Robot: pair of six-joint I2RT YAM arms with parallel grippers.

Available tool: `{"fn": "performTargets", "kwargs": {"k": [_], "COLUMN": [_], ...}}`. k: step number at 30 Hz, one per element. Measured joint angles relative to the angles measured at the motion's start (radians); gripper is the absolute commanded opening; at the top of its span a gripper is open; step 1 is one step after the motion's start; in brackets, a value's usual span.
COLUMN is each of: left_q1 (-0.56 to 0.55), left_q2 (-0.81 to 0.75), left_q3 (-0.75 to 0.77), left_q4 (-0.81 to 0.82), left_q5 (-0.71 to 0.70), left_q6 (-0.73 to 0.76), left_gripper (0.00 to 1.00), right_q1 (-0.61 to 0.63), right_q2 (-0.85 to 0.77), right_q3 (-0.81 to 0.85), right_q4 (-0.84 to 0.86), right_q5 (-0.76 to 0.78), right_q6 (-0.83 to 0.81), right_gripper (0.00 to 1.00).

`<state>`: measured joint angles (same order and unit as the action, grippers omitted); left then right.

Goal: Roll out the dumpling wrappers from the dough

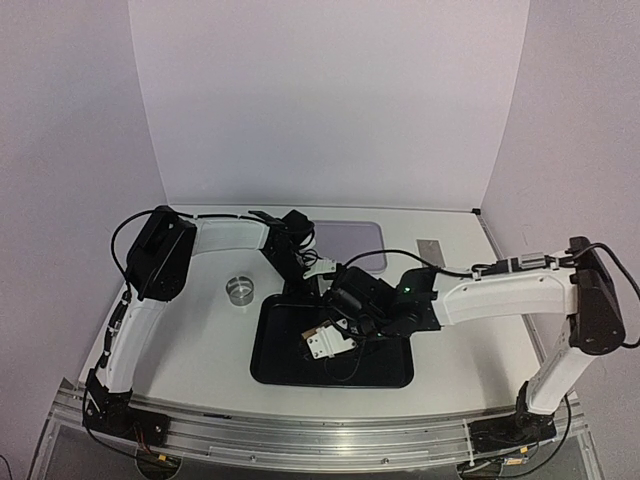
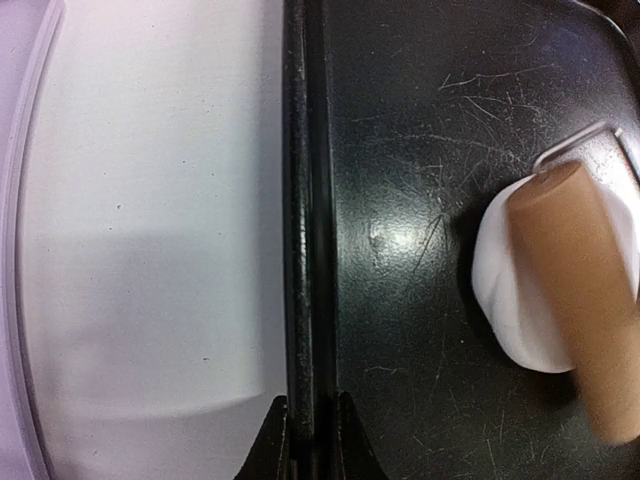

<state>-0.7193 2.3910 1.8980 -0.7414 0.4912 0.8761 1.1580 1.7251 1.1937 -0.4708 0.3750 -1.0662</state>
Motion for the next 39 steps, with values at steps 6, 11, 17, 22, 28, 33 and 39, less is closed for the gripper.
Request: {"fn": "performTargets", "kwargs": {"k": [6,11,17,22,28,33,39], "left_q1": [0.0,0.0,0.0,0.0,0.0,-0.001,-0.002], "left_q2": [0.0,0.0,0.0,0.0,0.0,0.0,0.0], "left_q3": [0.0,0.0,0.0,0.0,0.0,0.0,0.0], "left_q4": [0.0,0.0,0.0,0.0,0.0,0.0,-0.002], "left_q5": [0.0,0.001,0.002,0.002,0.002,0.003,0.004], "left_q6": [0.0,0.007,0.007,0.008,0.01,0.014,0.013], "left_gripper": [0.0,0.0,0.0,0.0,0.0,0.0,0.0], "right_q1": [-0.019,-0.001,0.026,0.017,-0.009,0.031,0.087], "right_q2": [0.04,-0.062,-0.119,-0.051,0.014,-0.073,-0.109], "right_q3": [0.019,-0.087,-0.125,-0.054,-0.009,-0.111,-0.137], "right_q4": [0.055,0.054,-0.001,-0.018,0.035,0.053,-0.003], "right_q5": [0.008,0.002,0.003,0.018,0.037,0.043,0.081], "right_q6": [-0.009,0.028,0.073,0.062,0.047,0.101,0.179], "right_gripper": [0.0,0.0,0.0,0.0,0.0,0.0,0.0]}}
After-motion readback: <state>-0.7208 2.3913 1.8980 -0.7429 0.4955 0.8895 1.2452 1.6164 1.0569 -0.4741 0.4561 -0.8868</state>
